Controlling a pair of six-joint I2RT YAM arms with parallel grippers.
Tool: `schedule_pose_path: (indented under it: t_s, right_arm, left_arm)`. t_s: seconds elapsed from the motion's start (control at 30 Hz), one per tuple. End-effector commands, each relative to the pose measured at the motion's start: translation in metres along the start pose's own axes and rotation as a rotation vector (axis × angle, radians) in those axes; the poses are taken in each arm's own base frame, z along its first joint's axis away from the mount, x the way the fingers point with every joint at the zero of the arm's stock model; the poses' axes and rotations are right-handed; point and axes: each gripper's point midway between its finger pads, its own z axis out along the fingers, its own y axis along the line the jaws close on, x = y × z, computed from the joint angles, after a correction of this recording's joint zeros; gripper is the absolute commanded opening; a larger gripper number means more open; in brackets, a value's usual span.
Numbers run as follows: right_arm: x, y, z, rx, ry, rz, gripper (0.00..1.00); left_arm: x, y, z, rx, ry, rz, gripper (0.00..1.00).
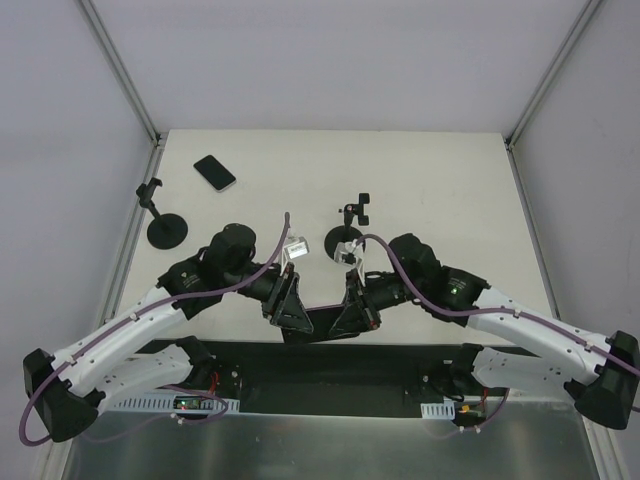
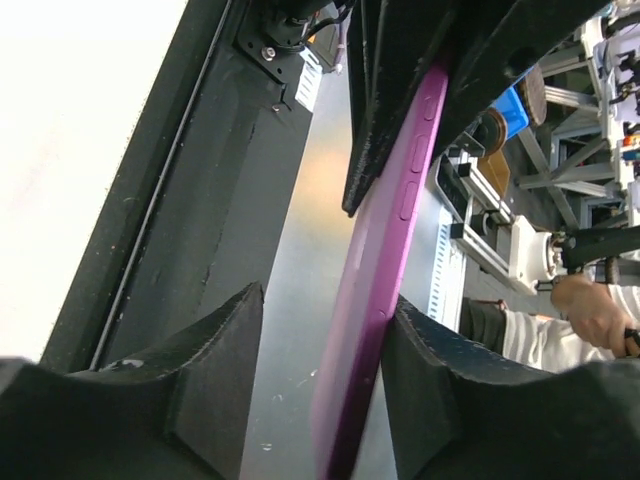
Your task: Place the phone on the phone stand
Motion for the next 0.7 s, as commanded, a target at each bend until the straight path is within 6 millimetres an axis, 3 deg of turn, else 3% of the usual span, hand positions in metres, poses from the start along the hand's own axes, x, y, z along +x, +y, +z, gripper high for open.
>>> schedule_pose_path:
  t_s: [0.0, 0.13, 0.17, 0.23, 0.27, 0.33, 0.37, 0.43, 0.5, 0.53, 0.6, 0.67]
  right_arm:
    - [-0.042, 0.022, -0.002, -0.071, -0.087, -0.143, 0.01]
    - [-0.051, 0.020, -0.001, -0.057, -0.097, -0.142, 0.01]
    - [-0.051, 0.020, -0.001, -0.054, -0.100, -0.137, 0.05]
    - [-0.056, 0.010, 0.000, -0.003, -0.127, -0.117, 0.25]
    - [-0.052, 0.004, 0.003, 0.022, -0.137, -0.056, 0.50]
    - [-0.066, -0.003, 0.001, 0.076, -0.232, -0.029, 0.69]
    - [-0.061, -0.013, 0.003, 0.104, -0.253, 0.053, 0.80]
    - [-0.073, -0.022, -0.002, 0.162, -0.359, 0.086, 0.85]
    - [-0.071, -0.032, -0.004, 0.199, -0.428, 0.169, 0.88]
    - [-0.080, -0.026, -0.006, 0.170, -0.473, 0.148, 0.89]
    - [-0.073, -0.021, -0.003, 0.120, -0.488, 0.152, 0.89]
    - [-0.087, -0.002, -0.008, 0.025, -0.558, 0.103, 0.89]
  left_arm:
    - [-0.001, -0.016, 0.002, 0.086, 0.007, 0.084, 0.42]
    - [-0.001, -0.022, -0.002, 0.092, -0.022, 0.118, 0.08]
    - [-0.003, -0.022, -0.003, 0.083, -0.039, 0.128, 0.00]
    - [-0.011, -0.021, -0.008, 0.034, -0.108, 0.149, 0.00]
    - [-0.014, -0.020, -0.011, 0.014, -0.137, 0.156, 0.00]
    - [-0.022, -0.018, -0.016, -0.029, -0.215, 0.165, 0.00]
    - [-0.024, -0.018, -0.018, -0.033, -0.243, 0.171, 0.00]
    - [-0.031, -0.022, -0.023, -0.035, -0.305, 0.182, 0.00]
    - [-0.037, -0.022, -0.028, -0.054, -0.365, 0.187, 0.00]
    - [-0.040, -0.022, -0.028, -0.047, -0.393, 0.183, 0.00]
    - [-0.044, -0.026, -0.031, -0.033, -0.432, 0.194, 0.00]
    - [-0.046, -0.026, -0.030, -0.012, -0.461, 0.186, 0.00]
